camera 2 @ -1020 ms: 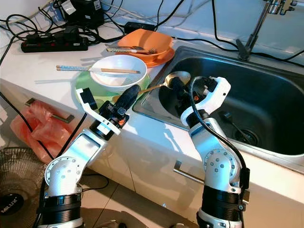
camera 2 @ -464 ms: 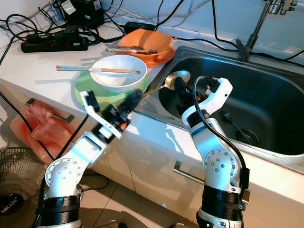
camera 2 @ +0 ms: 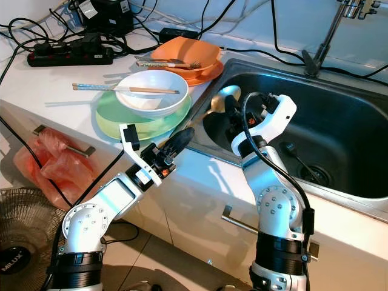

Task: Kitchen organization

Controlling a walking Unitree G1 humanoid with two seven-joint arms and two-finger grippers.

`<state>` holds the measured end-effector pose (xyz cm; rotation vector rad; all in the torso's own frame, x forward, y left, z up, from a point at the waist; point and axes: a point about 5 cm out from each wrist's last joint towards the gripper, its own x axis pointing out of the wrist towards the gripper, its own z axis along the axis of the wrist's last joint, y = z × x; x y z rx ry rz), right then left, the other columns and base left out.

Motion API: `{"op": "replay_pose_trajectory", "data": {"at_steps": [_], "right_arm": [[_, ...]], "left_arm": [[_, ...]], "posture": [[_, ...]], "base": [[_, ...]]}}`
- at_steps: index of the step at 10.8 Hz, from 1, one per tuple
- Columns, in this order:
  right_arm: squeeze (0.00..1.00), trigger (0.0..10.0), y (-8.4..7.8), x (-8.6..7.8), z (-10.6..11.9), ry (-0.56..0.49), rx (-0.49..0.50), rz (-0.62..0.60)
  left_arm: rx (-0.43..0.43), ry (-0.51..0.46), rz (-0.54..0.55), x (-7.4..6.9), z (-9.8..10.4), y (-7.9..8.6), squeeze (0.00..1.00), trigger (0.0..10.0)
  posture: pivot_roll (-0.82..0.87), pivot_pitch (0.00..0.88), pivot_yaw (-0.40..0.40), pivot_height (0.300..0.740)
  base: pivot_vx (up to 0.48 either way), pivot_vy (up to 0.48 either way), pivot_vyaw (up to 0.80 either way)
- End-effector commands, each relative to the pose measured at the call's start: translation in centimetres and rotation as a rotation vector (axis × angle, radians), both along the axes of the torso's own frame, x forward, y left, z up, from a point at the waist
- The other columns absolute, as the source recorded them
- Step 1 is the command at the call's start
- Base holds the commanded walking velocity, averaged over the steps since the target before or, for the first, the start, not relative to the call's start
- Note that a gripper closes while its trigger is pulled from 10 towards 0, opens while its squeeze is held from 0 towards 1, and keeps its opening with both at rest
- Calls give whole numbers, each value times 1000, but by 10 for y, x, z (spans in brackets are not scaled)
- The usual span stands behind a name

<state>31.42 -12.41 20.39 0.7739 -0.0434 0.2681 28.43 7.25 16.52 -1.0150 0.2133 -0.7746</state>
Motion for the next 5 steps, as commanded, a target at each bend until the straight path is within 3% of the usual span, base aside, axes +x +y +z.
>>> {"op": "replay_pose_trajectory", "data": {"at_steps": [1, 2, 5], "right_arm": [[0, 0, -8, 3, -2, 20, -31, -60], [0, 0, -10, 4, -3, 28, -35, -76], [0, 0, -13, 5, -5, 32, -52, -96]], "left_arm": [[6, -29, -25, -4, 5, -3, 1000, 10000], [15, -23, -23, -4, 4, -3, 1000, 10000], [25, -18, -29, -4, 3, -4, 1000, 10000]], "posture": [[-2, 53, 3, 740], [-1, 54, 4, 740], [-3, 57, 5, 740]], "base": [[0, 0, 0], [0, 0, 0], [0, 0, -577]]}}
